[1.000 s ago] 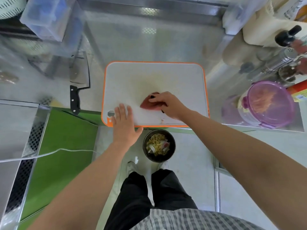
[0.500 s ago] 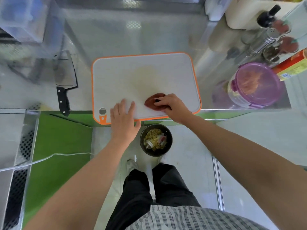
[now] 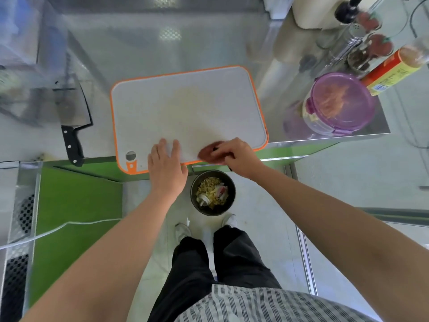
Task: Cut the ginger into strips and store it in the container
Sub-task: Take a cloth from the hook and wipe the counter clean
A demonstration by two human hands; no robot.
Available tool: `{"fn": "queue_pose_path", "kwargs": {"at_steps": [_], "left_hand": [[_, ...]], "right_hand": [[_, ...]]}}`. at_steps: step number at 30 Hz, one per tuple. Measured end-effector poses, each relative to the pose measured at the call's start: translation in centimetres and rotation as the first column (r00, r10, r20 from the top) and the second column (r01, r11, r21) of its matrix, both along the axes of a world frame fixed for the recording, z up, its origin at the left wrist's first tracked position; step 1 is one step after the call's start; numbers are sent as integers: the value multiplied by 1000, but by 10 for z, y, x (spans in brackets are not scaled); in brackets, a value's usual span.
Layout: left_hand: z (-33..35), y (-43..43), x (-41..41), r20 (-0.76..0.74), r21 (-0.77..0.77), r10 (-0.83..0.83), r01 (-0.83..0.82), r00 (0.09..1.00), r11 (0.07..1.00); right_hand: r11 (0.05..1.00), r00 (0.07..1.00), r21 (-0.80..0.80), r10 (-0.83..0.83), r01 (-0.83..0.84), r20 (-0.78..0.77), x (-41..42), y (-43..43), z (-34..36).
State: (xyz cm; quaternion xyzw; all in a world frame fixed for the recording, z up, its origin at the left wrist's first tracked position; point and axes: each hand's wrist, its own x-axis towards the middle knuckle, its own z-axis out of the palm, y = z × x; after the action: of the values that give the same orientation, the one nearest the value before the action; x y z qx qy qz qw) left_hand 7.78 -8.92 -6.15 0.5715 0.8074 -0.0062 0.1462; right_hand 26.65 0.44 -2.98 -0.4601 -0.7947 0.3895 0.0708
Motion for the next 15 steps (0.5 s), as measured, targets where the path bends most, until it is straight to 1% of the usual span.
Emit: {"fn": "queue_pose_path", "kwargs": {"at_steps": [1, 4, 7, 8, 9, 10, 11, 12, 13, 14, 15], "left_hand": [[0, 1, 1, 2, 0, 6, -6, 1000, 1000], [1, 5, 6, -3, -8, 21, -21, 1000, 1000], [3, 9, 14, 4, 18, -1, 1, 1000, 1000], [4, 12, 16, 9, 32, -16, 15, 1000, 999], [6, 14, 19, 16, 42, -33, 32, 999, 999], [6, 17, 23, 21, 44, -51, 50, 998, 998], [7, 20, 26, 23, 38, -69, 68, 997, 997], [8, 22, 28, 21, 32, -82, 81, 996, 996], [9, 26, 31, 16, 30, -92, 91, 996, 995], [9, 30, 33, 12, 31, -101, 100, 995, 994], [9, 33, 36, 14, 35, -110, 109, 994, 993]], "right_hand": [[1000, 1000, -13, 13, -13, 12, 1, -1, -1], [998, 999, 38, -41, 41, -6, 7, 0, -1], [998, 998, -30, 63, -64, -24, 11, 2, 3], [1000, 999, -15, 17, -17, -37, 13, 5, 3], [997, 997, 17, -69, 70, -36, 15, 10, 1], [989, 990, 43, -139, 139, 8, 18, 14, 1], [990, 988, 35, -141, 139, 59, 22, 16, 1], [997, 994, -18, -80, 81, 76, 24, 15, 2], [996, 999, -91, -4, 9, 51, 27, 13, 5], [989, 1000, -143, 27, -25, 12, 29, 13, 10], [990, 999, -138, -15, 10, -29, 32, 16, 12]]}}
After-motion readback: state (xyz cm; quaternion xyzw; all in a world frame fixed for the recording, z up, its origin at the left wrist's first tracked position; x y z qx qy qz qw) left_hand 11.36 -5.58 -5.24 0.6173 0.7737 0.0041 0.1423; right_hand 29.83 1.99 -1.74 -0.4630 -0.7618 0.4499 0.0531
